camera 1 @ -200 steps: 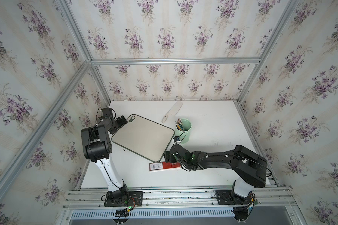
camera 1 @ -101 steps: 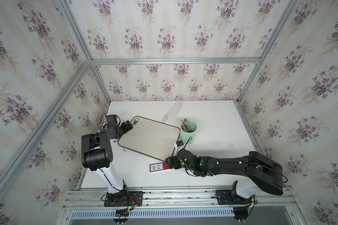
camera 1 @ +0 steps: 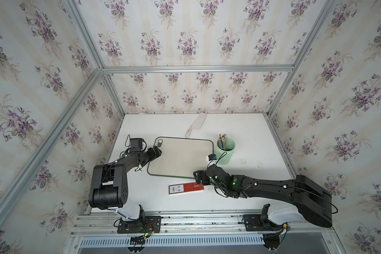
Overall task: Align the knife with the edge of the cutting board
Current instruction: Move the work surface to the center of the board.
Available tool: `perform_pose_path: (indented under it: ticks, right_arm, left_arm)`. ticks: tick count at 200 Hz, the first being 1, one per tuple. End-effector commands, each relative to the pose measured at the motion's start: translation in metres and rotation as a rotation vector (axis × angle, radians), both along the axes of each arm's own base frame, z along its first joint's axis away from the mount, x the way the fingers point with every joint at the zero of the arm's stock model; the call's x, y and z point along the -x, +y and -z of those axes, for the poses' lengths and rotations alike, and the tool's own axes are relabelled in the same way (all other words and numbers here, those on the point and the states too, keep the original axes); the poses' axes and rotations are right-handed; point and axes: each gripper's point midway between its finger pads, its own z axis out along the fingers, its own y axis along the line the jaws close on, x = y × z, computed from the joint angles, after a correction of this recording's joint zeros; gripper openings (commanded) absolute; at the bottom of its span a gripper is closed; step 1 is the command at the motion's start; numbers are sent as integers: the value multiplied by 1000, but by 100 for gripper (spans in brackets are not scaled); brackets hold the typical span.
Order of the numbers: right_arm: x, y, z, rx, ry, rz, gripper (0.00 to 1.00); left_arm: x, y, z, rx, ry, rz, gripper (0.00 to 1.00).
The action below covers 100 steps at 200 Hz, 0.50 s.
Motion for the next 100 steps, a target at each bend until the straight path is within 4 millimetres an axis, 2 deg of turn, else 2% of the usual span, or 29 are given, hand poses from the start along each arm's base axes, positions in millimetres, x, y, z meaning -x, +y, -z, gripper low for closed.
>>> perform_pose_path:
  ticks: [1,44,73,100]
  right_arm:
    - [-11,-22,2,15,6,61,95]
    - [-28,-65,2,34,-1,152,95]
    - [-38,-97,1,35,-3,216,95]
    - [-46,-120,3,72,-4,263,95]
  left_arm:
    - [52,-34,28,65,225,34,100]
    - [70,-76,35,75,219,130,100]
    - [86,-101,32,52,205,215,100]
    - [94,-107,31,30,193,241,99]
